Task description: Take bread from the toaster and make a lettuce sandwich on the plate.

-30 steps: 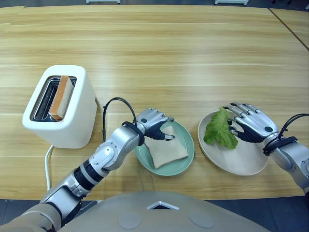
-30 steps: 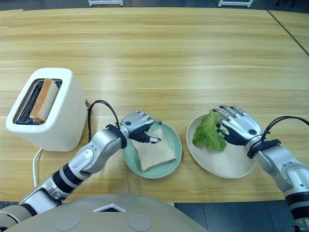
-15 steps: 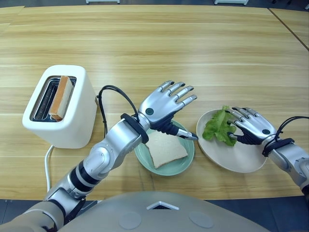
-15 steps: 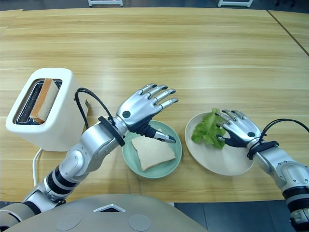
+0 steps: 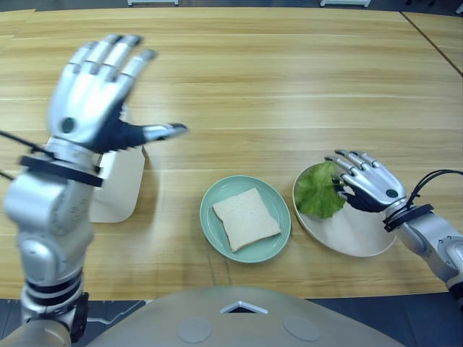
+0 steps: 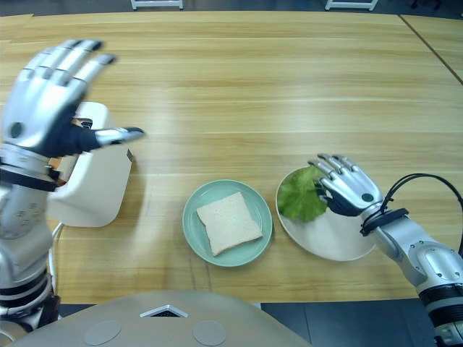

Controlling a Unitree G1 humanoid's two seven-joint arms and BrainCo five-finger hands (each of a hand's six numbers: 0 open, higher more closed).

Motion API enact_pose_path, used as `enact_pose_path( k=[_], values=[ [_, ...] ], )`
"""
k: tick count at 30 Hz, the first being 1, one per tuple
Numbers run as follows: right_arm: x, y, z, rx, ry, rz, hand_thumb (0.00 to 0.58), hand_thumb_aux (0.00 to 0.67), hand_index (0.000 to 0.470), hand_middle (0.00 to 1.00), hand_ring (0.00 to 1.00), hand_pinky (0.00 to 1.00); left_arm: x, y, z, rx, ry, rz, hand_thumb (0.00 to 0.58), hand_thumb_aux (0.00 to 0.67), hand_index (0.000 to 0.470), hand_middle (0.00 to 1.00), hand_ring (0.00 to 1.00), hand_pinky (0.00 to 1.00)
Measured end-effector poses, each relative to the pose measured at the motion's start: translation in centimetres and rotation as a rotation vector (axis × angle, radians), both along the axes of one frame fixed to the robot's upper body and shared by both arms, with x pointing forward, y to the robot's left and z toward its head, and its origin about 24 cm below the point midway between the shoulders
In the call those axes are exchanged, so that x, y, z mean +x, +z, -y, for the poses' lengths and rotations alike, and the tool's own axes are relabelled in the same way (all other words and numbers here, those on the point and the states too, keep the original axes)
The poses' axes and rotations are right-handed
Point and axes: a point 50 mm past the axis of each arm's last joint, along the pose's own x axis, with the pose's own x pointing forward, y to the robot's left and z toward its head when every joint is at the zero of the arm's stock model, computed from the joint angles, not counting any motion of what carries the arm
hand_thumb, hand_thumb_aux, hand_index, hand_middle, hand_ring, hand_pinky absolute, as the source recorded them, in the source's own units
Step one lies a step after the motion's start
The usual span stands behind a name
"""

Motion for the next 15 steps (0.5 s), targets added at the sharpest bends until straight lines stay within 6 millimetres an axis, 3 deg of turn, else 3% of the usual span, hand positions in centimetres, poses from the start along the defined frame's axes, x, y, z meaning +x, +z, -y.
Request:
enact_pose_path(
  k=[4,8,11,15],
  values=[
    [0.1,2.2,-3.1,0.109,0.081,0.062,0.580,0.670,0.470,0.00,0.00,0.00,-0.8,-0.8,-4.8,0.006,0.222,-0.086,0.000,0.000,0.000,0.00,0.00,0.00],
    [0.0,2.7,-5.3,0.211,0.114,0.047,0.580,0.670,0.470,0.00,0.00,0.00,-1.6,-1.9,-7.4,0.005,0.329,-0.184,0.000,0.000,0.000,0.00,0.00,0.00],
    [-0.3,2.3,-7.4,0.317,0.143,0.001,0.580,0.670,0.470,0.00,0.00,0.00,-1.5,-4.0,-8.4,0.009,0.355,-0.314,0.000,0.000,0.000,0.00,0.00,0.00],
    [-0.7,1.6,-9.8,0.387,0.194,-0.066,0.580,0.670,0.470,0.00,0.00,0.00,-0.9,-6.0,-7.4,0.000,0.291,-0.423,0.000,0.000,0.000,0.00,0.00,0.00]
  ],
)
